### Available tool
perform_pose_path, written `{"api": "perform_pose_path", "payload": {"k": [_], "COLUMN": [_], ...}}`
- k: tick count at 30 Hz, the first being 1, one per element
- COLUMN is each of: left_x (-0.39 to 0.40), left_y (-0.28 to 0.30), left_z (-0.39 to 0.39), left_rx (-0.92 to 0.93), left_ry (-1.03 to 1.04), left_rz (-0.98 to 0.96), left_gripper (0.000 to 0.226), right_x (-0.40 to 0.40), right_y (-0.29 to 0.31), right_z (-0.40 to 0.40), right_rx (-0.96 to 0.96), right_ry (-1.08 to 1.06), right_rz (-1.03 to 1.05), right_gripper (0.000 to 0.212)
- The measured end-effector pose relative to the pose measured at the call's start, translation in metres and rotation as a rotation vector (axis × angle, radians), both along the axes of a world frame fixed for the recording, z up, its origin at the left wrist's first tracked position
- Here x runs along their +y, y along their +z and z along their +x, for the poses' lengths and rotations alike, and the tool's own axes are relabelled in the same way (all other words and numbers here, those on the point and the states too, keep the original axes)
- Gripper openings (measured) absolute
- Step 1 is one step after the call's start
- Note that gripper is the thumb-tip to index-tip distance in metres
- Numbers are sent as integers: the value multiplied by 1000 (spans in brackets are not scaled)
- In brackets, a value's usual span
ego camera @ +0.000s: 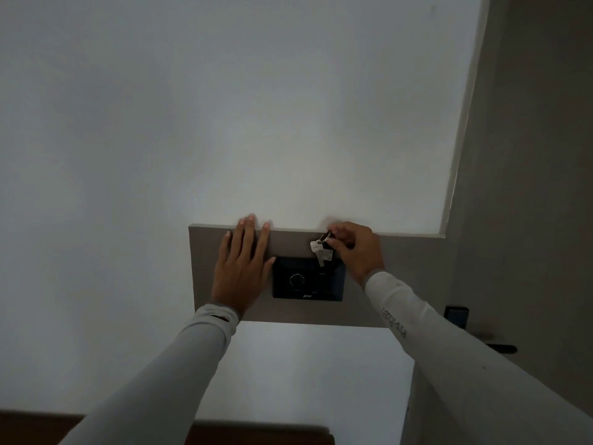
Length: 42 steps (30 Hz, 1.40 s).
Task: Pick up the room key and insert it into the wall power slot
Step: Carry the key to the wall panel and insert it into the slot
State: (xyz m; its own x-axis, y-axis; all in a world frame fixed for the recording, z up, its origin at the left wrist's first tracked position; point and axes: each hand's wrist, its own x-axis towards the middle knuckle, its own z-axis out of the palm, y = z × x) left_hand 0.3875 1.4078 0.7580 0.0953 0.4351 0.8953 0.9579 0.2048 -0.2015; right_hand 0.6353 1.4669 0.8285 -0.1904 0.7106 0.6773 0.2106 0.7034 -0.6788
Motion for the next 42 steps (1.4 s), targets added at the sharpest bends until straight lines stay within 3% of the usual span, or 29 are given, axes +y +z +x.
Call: {"api": "perform_pose_path", "payload": {"k": [7,14,23,29,36,42], "left_x": [6,2,9,7,6,8], "left_y": [-5,1,12,13,10,10], "left_z": [3,-5,-6,-6,-2,-4], "left_rx": [-44,21,-17,-22,-51,-45], "left_ry": [-24,-28,-107,-117,-92,-99], "left_rz": [-2,-29,-51,-54,-82,-79], "left_gripper": [67,65,62,62,63,64], "right_x": [6,4,8,6,2,-4], "right_y": [-10,-16,-29,-41,-48,-48], "right_z": [3,4,10,7,12,11], "right_rx": [-313,-376,-463,-487,-647,-645], "right_ry": [-52,-125,-318,-358,-422,-415], "right_rz": [238,369,726,707,694,662], "right_gripper": [31,33,28,37,45,51]}}
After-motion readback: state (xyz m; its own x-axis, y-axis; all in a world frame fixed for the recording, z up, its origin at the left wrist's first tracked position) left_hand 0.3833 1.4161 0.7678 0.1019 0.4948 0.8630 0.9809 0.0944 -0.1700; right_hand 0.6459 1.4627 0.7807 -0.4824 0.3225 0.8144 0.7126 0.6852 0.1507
